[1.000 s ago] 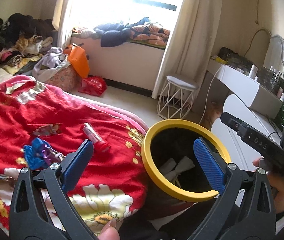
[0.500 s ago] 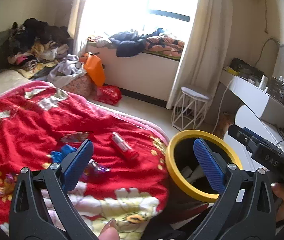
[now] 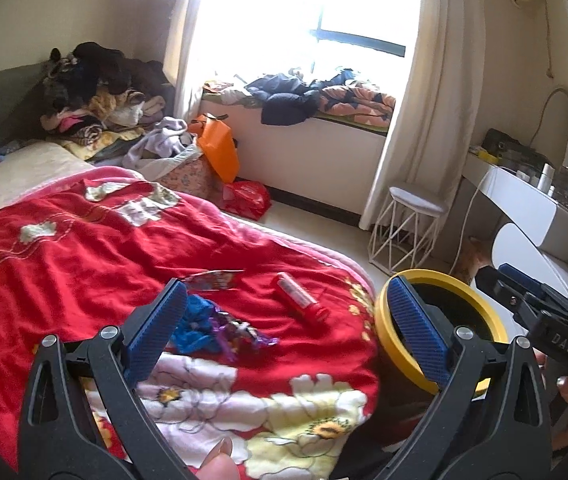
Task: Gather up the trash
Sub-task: 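Move both open tools back over the remaining trash on the bedspread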
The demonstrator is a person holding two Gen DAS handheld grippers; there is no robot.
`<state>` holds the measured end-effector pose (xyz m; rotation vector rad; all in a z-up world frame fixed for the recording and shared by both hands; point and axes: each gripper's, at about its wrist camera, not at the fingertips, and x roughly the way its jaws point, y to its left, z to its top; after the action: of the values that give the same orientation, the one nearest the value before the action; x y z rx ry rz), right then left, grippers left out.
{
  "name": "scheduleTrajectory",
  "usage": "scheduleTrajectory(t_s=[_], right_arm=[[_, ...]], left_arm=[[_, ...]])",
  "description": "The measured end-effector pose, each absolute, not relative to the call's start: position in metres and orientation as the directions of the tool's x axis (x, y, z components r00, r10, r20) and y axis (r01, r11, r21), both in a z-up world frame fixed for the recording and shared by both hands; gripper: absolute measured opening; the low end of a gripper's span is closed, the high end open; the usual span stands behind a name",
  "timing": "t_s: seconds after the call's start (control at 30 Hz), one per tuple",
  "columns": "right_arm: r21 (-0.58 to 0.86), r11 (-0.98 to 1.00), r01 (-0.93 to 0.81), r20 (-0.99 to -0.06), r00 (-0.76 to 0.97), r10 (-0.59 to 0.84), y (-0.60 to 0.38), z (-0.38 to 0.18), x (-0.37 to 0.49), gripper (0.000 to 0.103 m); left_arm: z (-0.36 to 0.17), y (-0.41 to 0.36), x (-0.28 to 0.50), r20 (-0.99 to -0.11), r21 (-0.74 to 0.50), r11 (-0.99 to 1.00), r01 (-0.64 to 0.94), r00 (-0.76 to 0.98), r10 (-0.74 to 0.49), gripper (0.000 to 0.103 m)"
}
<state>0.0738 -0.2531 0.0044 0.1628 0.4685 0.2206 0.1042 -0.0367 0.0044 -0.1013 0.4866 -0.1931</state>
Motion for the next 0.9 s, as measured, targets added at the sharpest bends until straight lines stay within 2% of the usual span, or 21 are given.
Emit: scheduleTrajectory(t_s=[0.9], right_arm=[[0.115, 0.900, -0.420, -0.496, 0.761, 0.418, -0.138, -0.010, 0.086, 0.082]], left_arm=[[-0.001, 0.074, 0.094, -0.460, -0.154, 0.987, -0.046, 0.887, -0.030, 0.093]])
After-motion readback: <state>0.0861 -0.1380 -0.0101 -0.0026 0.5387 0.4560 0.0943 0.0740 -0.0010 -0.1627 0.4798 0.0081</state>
